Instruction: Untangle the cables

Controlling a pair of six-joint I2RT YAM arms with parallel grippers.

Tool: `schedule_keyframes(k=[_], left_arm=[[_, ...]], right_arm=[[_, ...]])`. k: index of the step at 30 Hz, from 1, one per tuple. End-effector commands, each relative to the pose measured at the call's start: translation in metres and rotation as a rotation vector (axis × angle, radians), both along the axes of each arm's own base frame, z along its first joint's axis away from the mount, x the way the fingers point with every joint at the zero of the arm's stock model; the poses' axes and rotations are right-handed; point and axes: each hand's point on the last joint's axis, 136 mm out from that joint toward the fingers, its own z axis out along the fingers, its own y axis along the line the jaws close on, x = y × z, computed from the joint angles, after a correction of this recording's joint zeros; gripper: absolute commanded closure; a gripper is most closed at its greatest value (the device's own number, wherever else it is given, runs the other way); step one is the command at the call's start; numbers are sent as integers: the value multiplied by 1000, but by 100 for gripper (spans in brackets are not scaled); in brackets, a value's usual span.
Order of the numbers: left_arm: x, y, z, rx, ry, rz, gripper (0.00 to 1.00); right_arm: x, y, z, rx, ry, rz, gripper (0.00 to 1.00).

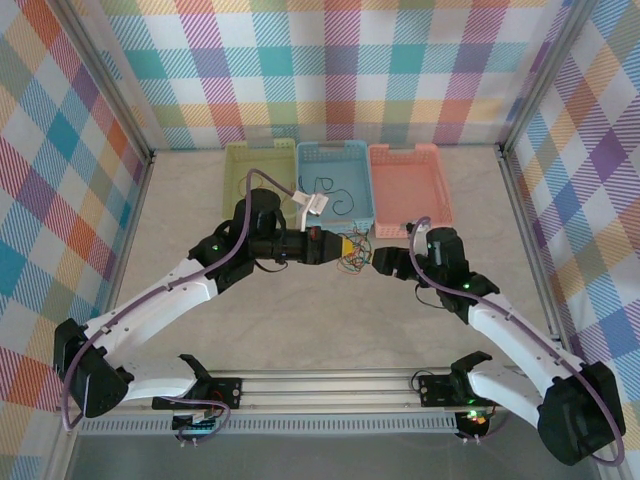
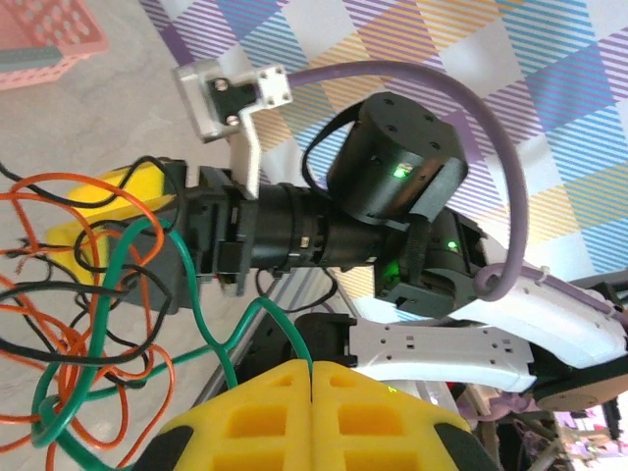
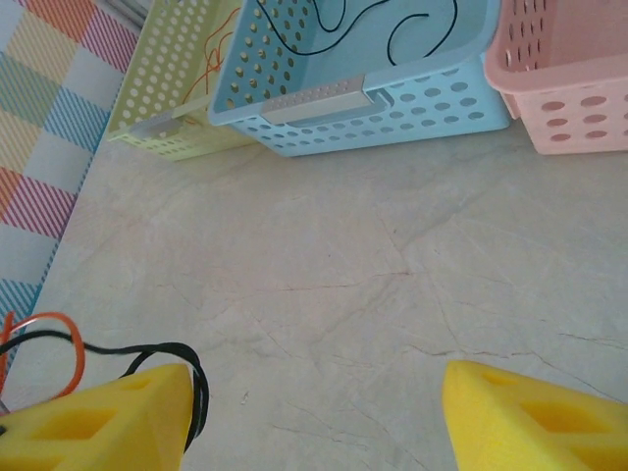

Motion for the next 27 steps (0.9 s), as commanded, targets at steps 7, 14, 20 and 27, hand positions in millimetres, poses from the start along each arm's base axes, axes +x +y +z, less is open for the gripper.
schedule_keyframes(k=[7, 14, 20, 27], left_arm=[[8, 10, -7, 52, -51, 70, 100], [12, 2, -16, 40, -16, 61, 100], [12, 0, -17, 32, -8, 56, 100], [9, -1, -17, 25, 8, 45, 100]], right_arm=[[-44, 11, 86, 136, -347, 208, 19], [-67, 26, 114, 224, -493, 355, 20], [-50, 38, 120, 200, -507, 375, 26], [-31, 48, 118, 176, -509, 363, 31]])
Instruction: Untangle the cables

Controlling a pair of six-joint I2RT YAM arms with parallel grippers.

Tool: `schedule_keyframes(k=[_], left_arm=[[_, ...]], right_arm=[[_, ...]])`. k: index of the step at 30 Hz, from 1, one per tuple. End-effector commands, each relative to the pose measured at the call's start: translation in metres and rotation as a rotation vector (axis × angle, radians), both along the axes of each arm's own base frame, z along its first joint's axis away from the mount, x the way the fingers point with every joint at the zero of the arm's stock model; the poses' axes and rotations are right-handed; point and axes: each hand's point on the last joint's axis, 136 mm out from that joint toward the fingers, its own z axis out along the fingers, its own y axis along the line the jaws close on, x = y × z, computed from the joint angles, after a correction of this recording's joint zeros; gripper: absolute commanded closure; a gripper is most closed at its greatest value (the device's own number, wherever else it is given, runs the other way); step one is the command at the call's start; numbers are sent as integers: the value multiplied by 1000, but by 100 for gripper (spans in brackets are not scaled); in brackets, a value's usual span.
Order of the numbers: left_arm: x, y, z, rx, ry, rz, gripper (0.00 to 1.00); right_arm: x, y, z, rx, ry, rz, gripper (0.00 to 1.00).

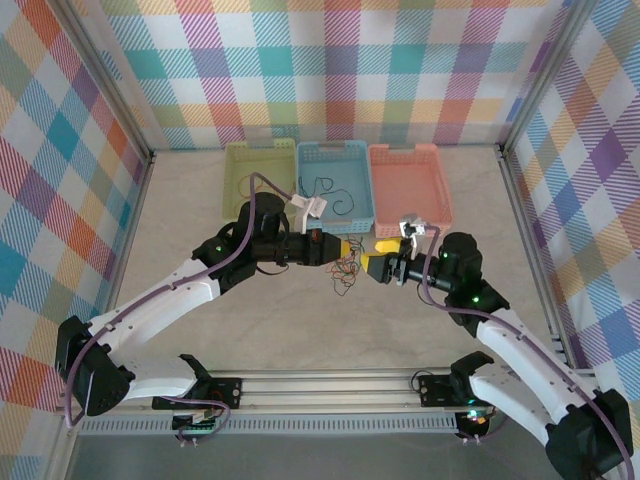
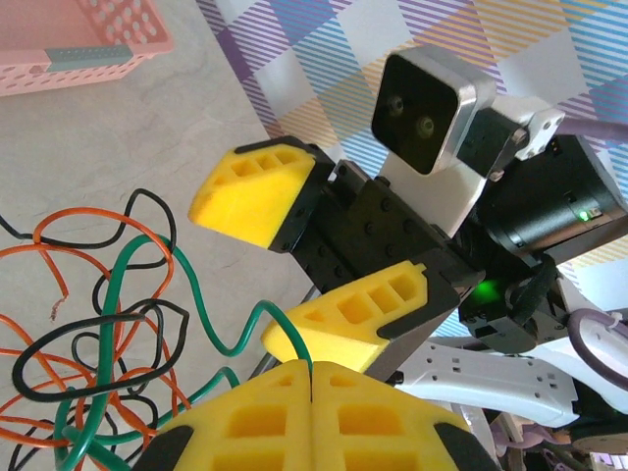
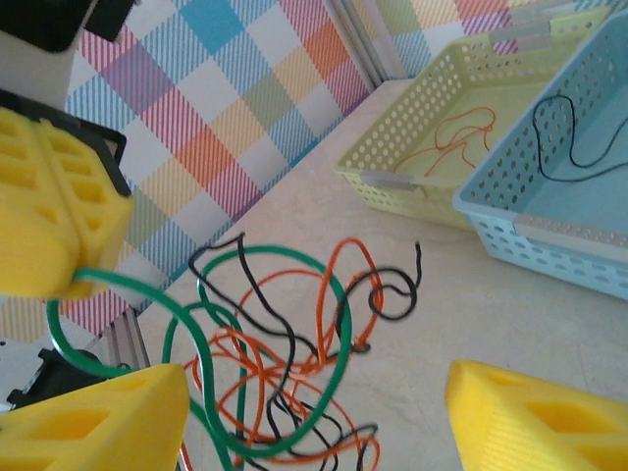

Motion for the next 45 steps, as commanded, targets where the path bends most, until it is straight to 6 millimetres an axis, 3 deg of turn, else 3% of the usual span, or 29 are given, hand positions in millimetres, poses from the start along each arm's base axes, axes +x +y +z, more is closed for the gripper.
schedule_keyframes(k=[1, 9, 16, 23, 31, 37, 40, 45], left_arm=[[-4, -3, 5, -34, -6, -22, 100], [-5, -7, 6, -62, 29, -26, 100], [-8, -13, 9, -101, 76, -43, 100], [-9, -15, 6, -119, 102, -49, 100], [-15, -14, 11, -136, 115, -68, 100], [-20, -8, 4, -113, 113, -71, 100], [-20, -5, -2, -85, 94, -67, 100], [-13, 2, -12, -26, 61, -57, 100]], right_arm=[[7, 7, 33, 27, -130, 11, 31], [18, 21, 26, -15, -160, 20, 32], [42, 17, 24, -15, -279, -93, 31], [63, 28, 3, -41, -221, -106, 29], [96, 3, -36, -121, -95, -327, 32], [111, -21, -61, -151, 11, -441, 36], [116, -34, -76, -152, 91, -481, 36], [113, -48, -82, -154, 160, -510, 36]])
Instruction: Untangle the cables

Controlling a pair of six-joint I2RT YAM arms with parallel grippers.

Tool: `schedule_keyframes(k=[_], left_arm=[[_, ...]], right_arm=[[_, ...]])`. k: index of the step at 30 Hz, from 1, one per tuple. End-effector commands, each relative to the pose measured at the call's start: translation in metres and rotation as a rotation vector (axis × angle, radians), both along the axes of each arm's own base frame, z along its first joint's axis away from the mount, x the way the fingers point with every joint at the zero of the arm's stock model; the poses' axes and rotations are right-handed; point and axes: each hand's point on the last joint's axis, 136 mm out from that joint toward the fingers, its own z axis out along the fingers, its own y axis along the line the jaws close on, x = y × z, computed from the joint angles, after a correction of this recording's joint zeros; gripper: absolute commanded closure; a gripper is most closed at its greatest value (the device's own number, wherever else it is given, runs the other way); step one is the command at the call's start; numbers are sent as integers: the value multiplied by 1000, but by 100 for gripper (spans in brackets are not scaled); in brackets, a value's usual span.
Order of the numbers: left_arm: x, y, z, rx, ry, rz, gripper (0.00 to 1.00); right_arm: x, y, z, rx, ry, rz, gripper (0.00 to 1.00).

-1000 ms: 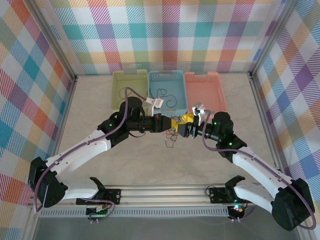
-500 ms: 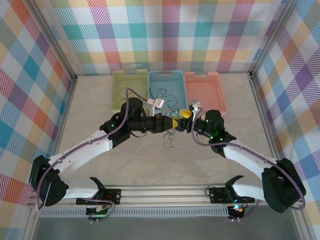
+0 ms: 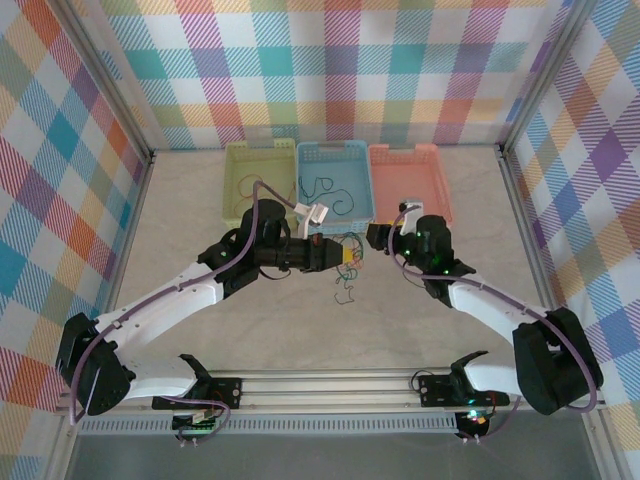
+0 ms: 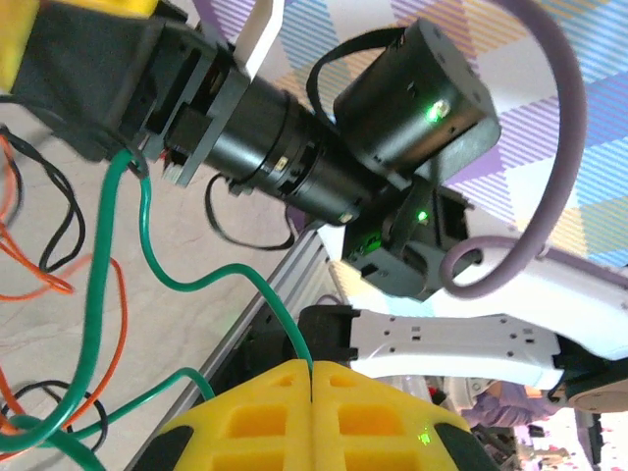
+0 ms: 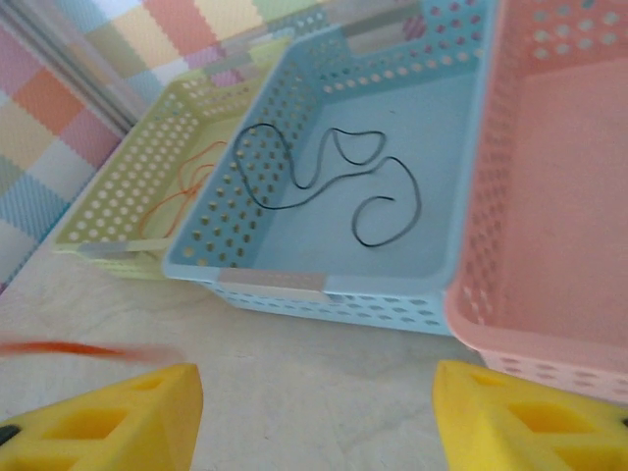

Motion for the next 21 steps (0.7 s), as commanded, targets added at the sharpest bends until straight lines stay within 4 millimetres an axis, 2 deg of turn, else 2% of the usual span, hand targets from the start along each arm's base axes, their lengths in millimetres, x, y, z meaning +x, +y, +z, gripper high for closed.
schedule_keyframes(k=[1, 3, 6, 8, 11, 14, 17, 21], left_arm=[[-1, 9, 0, 25, -50, -15, 100], [4, 12, -1, 26, -54, -13, 100], [11, 18, -7, 59, -85, -1, 100], [14, 20, -13, 71, -96, -3, 100], [18, 19, -15, 74, -125, -11, 100], [17, 15, -15, 59, -151, -49, 100], [16, 13, -15, 66, -188, -75, 100], [15, 13, -15, 67, -216, -93, 100]], right_arm=[[-3, -12, -2, 12, 51, -45, 36], [-6, -18, 0, 11, 66, -61, 35], [-14, -17, 17, 43, 36, -29, 34], [-24, -10, 33, 70, 2, 33, 32], [-48, 10, 62, 127, -79, 210, 29], [-70, 27, 81, 175, -110, 359, 27], [-85, 39, 91, 203, -96, 481, 27], [-93, 50, 87, 216, -24, 577, 28]])
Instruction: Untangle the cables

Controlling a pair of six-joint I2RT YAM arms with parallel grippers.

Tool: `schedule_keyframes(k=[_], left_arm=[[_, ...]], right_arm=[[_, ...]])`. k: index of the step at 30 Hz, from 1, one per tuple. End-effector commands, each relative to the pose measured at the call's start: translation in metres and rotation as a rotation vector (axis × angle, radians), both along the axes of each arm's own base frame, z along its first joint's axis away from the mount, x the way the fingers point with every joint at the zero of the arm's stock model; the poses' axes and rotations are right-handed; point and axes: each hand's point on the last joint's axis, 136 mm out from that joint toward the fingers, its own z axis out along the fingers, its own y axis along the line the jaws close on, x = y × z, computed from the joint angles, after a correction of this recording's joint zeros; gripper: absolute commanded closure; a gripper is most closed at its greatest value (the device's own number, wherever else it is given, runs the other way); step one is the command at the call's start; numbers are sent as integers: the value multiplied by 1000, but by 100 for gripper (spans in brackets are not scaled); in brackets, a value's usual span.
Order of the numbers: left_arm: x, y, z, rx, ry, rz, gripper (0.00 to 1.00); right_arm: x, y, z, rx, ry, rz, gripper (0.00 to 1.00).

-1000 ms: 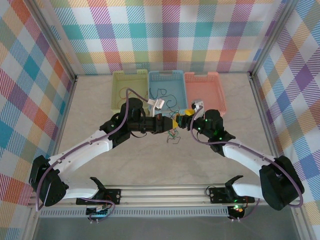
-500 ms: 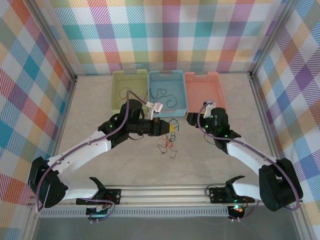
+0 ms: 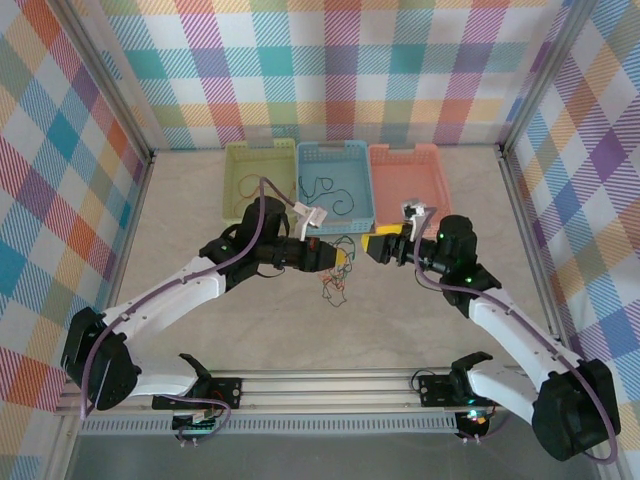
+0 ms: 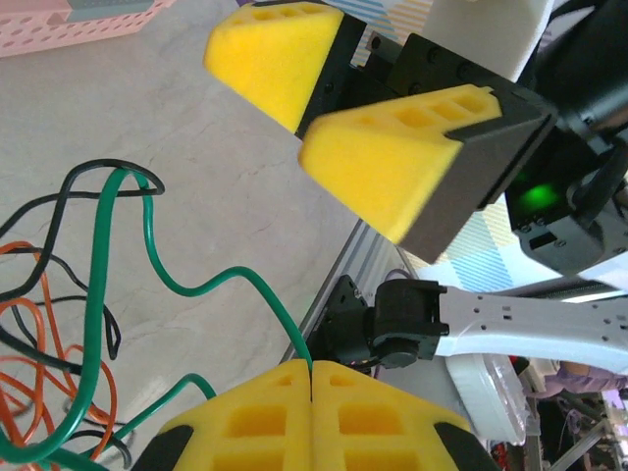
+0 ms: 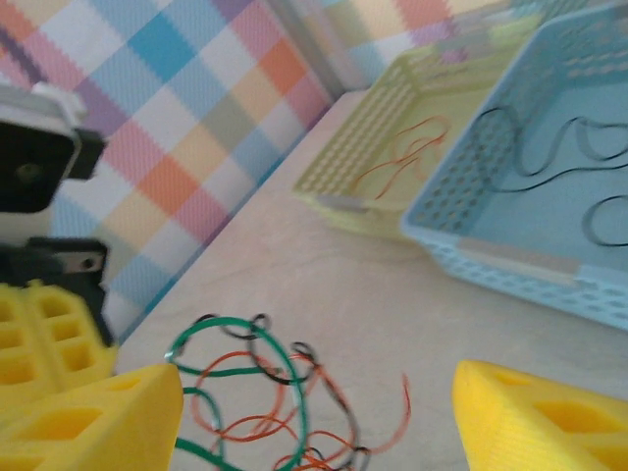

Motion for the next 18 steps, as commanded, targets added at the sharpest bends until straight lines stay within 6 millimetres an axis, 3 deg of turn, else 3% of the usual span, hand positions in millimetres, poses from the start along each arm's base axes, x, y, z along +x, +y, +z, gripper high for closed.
schedule_keyframes(k=[1, 14, 18], left_arm=[[-2, -2, 15, -31, -80, -49, 100], [-14, -5, 24, -83, -62, -111, 100], [-18, -7, 33, -107, -65, -122, 100]], right_arm=[[-18, 18, 9, 22, 23, 178, 28], [10, 45, -41, -55, 205, 203, 35], [25, 41, -67, -143, 284, 119, 42]])
